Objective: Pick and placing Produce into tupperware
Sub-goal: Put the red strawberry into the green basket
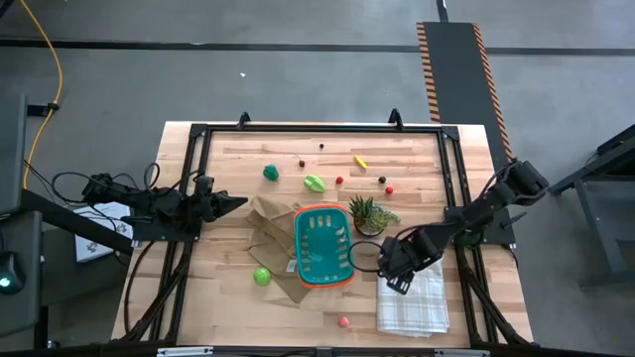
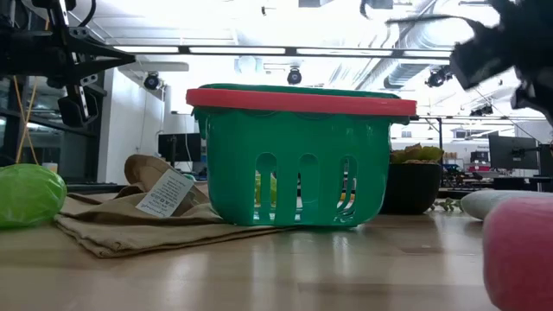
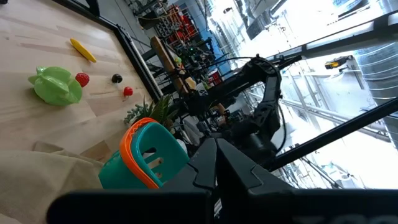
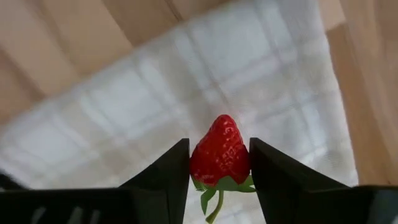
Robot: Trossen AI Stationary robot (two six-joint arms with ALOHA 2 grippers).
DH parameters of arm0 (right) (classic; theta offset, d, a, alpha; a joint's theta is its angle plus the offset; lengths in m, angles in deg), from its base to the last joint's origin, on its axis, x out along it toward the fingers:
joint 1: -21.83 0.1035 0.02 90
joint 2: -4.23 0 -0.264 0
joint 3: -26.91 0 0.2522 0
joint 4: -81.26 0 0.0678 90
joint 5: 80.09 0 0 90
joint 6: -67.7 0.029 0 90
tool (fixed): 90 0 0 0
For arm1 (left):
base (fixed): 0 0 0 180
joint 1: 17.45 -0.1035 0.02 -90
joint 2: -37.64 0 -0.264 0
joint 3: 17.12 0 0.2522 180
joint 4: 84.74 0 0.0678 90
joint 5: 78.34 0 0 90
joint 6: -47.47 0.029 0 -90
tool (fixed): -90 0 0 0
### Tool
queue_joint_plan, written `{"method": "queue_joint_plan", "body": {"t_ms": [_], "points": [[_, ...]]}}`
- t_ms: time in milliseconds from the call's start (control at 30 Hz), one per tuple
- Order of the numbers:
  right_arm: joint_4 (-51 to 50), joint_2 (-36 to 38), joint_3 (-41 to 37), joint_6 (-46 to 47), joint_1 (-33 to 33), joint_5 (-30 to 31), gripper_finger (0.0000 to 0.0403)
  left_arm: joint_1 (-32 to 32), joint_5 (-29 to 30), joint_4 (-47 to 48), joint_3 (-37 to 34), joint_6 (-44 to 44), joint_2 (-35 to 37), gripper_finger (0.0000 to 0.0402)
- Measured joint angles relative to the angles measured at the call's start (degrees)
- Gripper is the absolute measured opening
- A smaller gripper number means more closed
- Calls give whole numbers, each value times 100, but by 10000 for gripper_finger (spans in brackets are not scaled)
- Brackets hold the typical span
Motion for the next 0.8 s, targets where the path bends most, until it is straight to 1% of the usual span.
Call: {"method": "queue_joint_plan", "body": {"t_ms": [267, 433, 567, 667, 800], "points": [[-451, 665, 413, 114, 0, 621, 138, 0, 0, 1, 0, 0, 1, 1], [-420, 1294, 451, 297, 0, 857, 138, -2, 0, 2, 0, 0, 2, 1], [-275, 1818, 451, 309, 0, 1042, 138, 0, 0, 2, -1, 4, 2, 1], [-89, 2230, 451, 282, 0, 1289, 138, -2, 0, 2, 0, 18, 2, 1], [455, 2787, 451, 83, 0, 1714, 138, 0, 2, 2, 0, 50, 2, 1]]}}
